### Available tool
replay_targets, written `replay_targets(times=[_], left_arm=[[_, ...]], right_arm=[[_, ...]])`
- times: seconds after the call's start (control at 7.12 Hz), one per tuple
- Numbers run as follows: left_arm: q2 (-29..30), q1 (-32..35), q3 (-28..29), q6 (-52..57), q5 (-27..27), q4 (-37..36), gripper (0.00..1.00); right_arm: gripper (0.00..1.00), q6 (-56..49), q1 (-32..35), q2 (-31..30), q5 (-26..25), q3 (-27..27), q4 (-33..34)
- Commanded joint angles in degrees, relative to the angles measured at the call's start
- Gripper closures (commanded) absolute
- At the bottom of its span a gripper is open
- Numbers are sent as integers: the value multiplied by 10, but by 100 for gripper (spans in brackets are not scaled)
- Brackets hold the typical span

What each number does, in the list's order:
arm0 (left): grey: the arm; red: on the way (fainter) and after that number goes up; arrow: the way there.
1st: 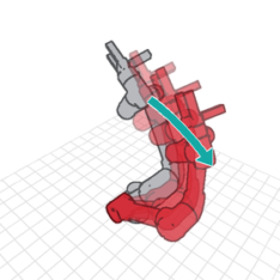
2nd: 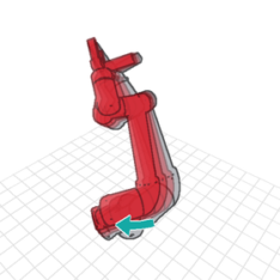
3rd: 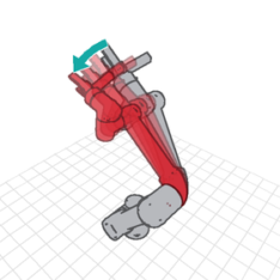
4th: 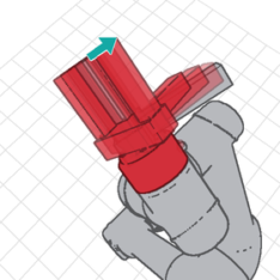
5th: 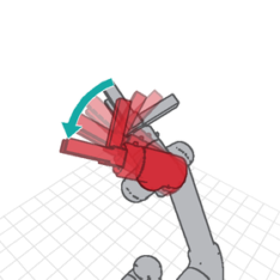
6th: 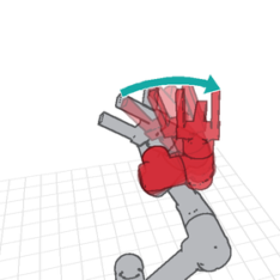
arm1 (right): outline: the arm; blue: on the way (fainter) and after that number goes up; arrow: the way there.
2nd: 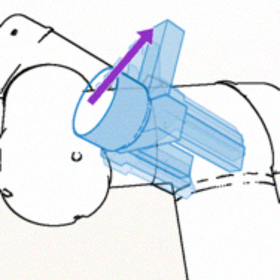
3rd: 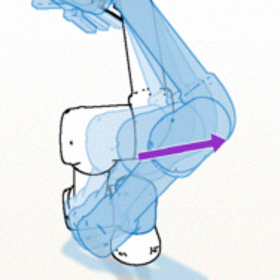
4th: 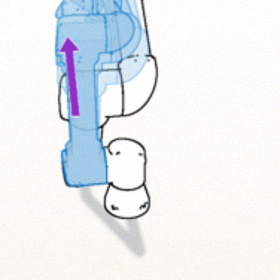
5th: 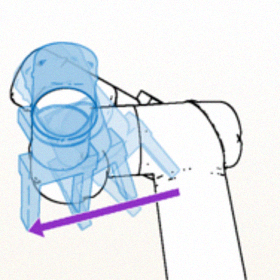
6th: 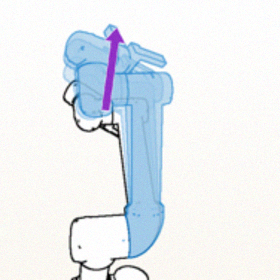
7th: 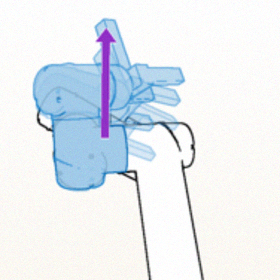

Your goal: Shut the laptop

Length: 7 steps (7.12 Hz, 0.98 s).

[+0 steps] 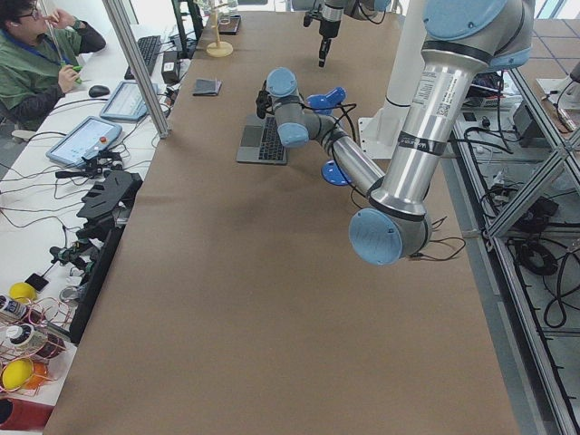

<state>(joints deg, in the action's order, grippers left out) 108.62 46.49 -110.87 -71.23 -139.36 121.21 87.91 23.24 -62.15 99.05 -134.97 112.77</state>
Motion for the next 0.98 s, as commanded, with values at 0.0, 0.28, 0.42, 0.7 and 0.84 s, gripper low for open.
replay_targets(times=[0.0, 0.28, 0.42, 0.7, 0.84], left_arm=[[5, -8, 2, -1, 2, 0, 100], [25, -25, 21, -2, 29, 0, 100], [29, -29, 28, -2, 36, 0, 100], [37, -37, 36, -2, 42, 0, 100], [41, -37, 41, -2, 44, 0, 100]], right_arm=[[100, 6, 1, 25, -2, 43, -54], [100, 7, 9, 25, -3, 66, -78], [100, 7, 11, 29, -3, 73, -79], [100, 6, 29, 48, -3, 117, -106], [100, 5, 37, 48, -3, 137, -127]])
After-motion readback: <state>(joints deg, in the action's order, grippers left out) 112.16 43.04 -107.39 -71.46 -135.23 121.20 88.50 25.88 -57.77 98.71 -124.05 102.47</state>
